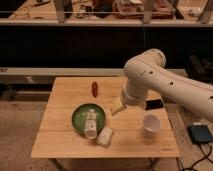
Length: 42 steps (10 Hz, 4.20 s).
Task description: Move the arm in a circular motion
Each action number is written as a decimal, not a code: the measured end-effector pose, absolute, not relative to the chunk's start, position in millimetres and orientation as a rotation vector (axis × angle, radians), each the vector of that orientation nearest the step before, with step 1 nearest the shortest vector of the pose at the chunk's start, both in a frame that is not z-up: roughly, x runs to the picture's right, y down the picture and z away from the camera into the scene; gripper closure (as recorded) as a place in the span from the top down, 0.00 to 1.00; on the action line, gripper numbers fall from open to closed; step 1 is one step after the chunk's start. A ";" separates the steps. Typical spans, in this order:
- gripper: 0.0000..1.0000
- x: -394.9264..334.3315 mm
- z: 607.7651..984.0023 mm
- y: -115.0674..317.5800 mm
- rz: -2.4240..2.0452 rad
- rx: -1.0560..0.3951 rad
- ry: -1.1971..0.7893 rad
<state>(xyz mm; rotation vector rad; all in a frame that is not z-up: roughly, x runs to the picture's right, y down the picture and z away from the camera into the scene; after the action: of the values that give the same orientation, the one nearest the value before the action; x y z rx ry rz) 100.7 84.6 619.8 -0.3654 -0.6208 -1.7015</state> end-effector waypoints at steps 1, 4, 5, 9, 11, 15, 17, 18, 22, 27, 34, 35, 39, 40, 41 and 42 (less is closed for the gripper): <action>0.80 100.6 619.8 84.5 -1.701 -0.365 -0.621; 0.80 100.5 619.8 84.5 -1.702 -0.365 -0.621; 0.80 100.5 619.8 84.5 -1.702 -0.365 -0.621; 0.80 100.5 619.8 84.5 -1.702 -0.365 -0.621; 0.80 100.5 619.8 84.5 -1.702 -0.365 -0.621; 0.80 100.5 619.8 84.5 -1.702 -0.365 -0.621; 0.80 100.5 619.8 84.5 -1.702 -0.365 -0.621; 0.80 100.5 619.8 84.5 -1.702 -0.365 -0.621; 0.80 104.0 625.6 85.7 -1.699 -0.361 -0.618; 0.80 165.4 644.4 92.6 -1.659 -0.431 -0.548; 0.80 267.9 743.8 60.7 -1.572 -0.495 -0.383; 0.80 268.2 760.5 53.7 -1.571 -0.494 -0.377; 0.80 238.7 818.7 37.5 -1.597 -0.498 -0.408; 0.80 215.6 833.1 35.0 -1.613 -0.483 -0.438; 0.80 198.7 839.0 35.4 -1.623 -0.469 -0.465; 0.80 176.9 844.4 35.4 -1.645 -0.452 -0.493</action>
<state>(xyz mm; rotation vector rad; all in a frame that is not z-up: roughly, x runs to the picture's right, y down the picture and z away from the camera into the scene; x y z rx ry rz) 176.9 35.4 844.4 -0.4516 -0.4934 -1.6447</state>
